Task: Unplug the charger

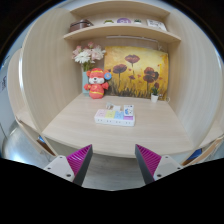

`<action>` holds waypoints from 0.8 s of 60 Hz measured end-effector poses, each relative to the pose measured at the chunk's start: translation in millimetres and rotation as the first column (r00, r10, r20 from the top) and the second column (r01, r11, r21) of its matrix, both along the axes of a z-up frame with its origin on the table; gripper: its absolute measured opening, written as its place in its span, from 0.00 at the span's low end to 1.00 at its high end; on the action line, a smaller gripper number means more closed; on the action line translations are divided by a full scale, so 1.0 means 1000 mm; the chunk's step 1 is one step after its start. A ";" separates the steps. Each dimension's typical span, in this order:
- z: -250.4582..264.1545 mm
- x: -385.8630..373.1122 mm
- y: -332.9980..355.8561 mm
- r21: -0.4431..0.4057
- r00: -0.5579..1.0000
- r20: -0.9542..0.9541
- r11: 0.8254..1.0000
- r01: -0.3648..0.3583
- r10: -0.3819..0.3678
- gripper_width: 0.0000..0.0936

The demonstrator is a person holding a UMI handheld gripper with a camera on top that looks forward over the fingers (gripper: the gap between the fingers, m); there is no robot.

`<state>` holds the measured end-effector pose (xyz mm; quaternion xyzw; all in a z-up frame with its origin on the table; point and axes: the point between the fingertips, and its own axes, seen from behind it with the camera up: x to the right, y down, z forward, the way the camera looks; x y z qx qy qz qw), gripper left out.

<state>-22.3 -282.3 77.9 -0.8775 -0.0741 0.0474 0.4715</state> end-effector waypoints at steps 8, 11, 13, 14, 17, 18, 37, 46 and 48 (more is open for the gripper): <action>-0.010 0.000 0.078 0.002 0.998 0.015 0.998 0.062 -0.062 0.92; -0.012 -0.002 0.111 0.020 0.996 0.014 0.996 0.084 -0.084 0.92; -0.009 -0.003 0.128 0.023 0.995 0.019 0.995 0.096 -0.096 0.92; -0.010 -0.001 0.138 0.030 0.994 0.024 0.994 0.104 -0.105 0.92; -0.016 0.007 0.167 0.044 0.988 0.030 0.988 0.150 -0.152 0.91; -0.018 0.010 0.175 0.043 0.986 0.030 0.985 0.166 -0.167 0.91; -0.047 0.036 0.242 0.043 0.974 0.093 0.978 0.202 -0.206 0.41; -0.046 0.040 0.241 0.044 0.969 0.043 0.969 0.242 -0.244 0.27; -0.047 0.040 0.242 0.036 0.967 0.031 0.967 0.251 -0.252 0.25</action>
